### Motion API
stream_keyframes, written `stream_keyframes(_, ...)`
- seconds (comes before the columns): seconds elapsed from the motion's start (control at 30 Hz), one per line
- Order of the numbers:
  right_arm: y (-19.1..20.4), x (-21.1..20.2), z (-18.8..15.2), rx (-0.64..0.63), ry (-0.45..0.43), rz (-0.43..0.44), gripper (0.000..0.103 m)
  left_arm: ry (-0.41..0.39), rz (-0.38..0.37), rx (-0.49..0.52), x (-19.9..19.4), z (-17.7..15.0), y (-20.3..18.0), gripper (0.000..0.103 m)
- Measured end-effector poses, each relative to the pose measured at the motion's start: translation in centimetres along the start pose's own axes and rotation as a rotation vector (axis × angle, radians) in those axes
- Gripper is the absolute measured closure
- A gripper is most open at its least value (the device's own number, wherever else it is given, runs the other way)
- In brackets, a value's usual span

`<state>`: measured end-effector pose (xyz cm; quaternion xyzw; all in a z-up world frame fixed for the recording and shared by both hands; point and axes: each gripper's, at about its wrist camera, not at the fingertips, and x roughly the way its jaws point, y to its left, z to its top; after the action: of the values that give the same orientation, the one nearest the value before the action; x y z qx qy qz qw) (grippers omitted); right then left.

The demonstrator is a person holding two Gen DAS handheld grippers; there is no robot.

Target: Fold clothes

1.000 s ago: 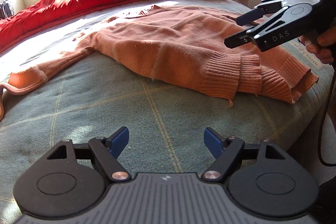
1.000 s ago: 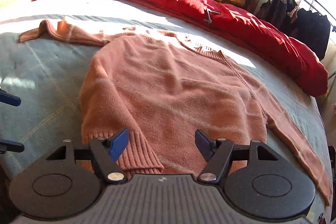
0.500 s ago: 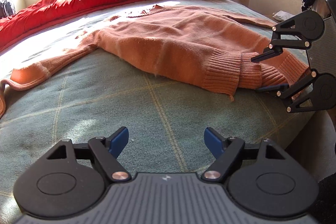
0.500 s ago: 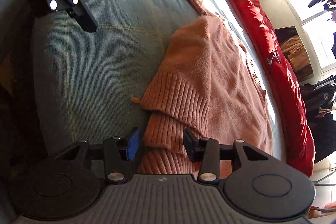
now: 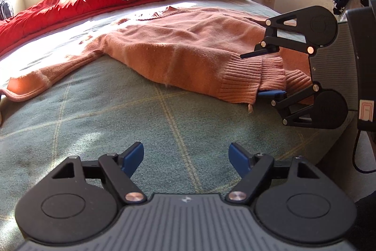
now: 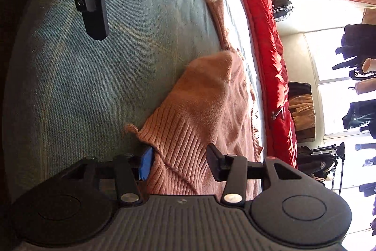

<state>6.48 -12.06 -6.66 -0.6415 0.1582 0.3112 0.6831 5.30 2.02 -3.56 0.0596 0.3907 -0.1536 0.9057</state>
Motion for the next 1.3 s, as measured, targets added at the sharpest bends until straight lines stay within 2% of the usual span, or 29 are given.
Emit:
stream_keyframes(0.03, 0.0, 0.1, 0.1, 0.008, -0.002, 0.015, 0.057, 0.0, 0.001, -0.001, 0.0, 0.0, 0.1, 0.023)
stream_keyframes(0.07, 0.0, 0.2, 0.2, 0.016, -0.004, 0.032, 0.071, 0.001, 0.001, -0.002, -0.1, -0.1, 0.1, 0.023)
stream_keyframes(0.13, -0.3, -0.1, 0.3, 0.059, -0.012, 0.037, 0.083, 0.003, 0.003, -0.007, 0.0, -0.2, 0.3, 0.023)
stream_keyframes(0.17, -0.7, -0.4, 0.4, 0.091, -0.019, 0.037, 0.096, 0.004, 0.003, -0.009, 0.0, -0.2, 0.4, 0.023)
stream_keyframes(0.3, -3.4, -1.8, 0.3, 0.249, -0.048, 0.049, 0.096, 0.001, 0.0, -0.017, 0.0, -0.2, 0.5, 0.023)
stream_keyframes(0.47, -9.0, -4.3, 0.1, 0.508, -0.12, 0.178, 0.096, -0.031, -0.027, -0.016, -0.2, 0.0, 0.4, 0.023)
stream_keyframes(0.6, -11.9, -5.9, 0.2, 0.639, -0.181, 0.259, 0.096, -0.075, -0.065, -0.029, -0.1, 0.7, 0.5, 0.023)
stream_keyframes(0.67, -12.4, -6.4, 0.2, 0.674, -0.199, 0.298, 0.096, -0.101, -0.147, -0.089, -0.1, 1.1, 1.3, 0.023)
stream_keyframes(0.7, -12.5, -6.6, 0.3, 0.684, -0.203, 0.315, 0.096, -0.118, -0.213, -0.146, 0.0, 1.2, 2.1, 0.023)
stream_keyframes(0.8, -12.5, -6.5, 0.5, 0.699, -0.2, 0.355, 0.096, -0.161, -0.433, -0.366, 0.9, 0.9, 5.0, 0.024)
stream_keyframes(0.9, -12.3, -6.0, 0.6, 0.699, -0.182, 0.358, 0.096, -0.177, -0.582, -0.58, 2.2, 0.1, 7.9, 0.024)
stream_keyframes(1.03, -12.2, -5.5, 0.3, 0.713, -0.173, 0.379, 0.096, -0.161, -0.678, -0.791, 4.4, -0.2, 10.4, 0.024)
stream_keyframes(1.13, -11.8, -5.1, 0.5, 0.713, -0.17, 0.399, 0.096, -0.11, -0.726, -0.903, 6.9, 0.1, 11.1, 0.025)
stream_keyframes(1.3, -11.2, -4.8, 0.6, 0.743, -0.157, 0.471, 0.088, -0.054, -0.745, -0.994, 10.1, 0.5, 10.8, 0.025)
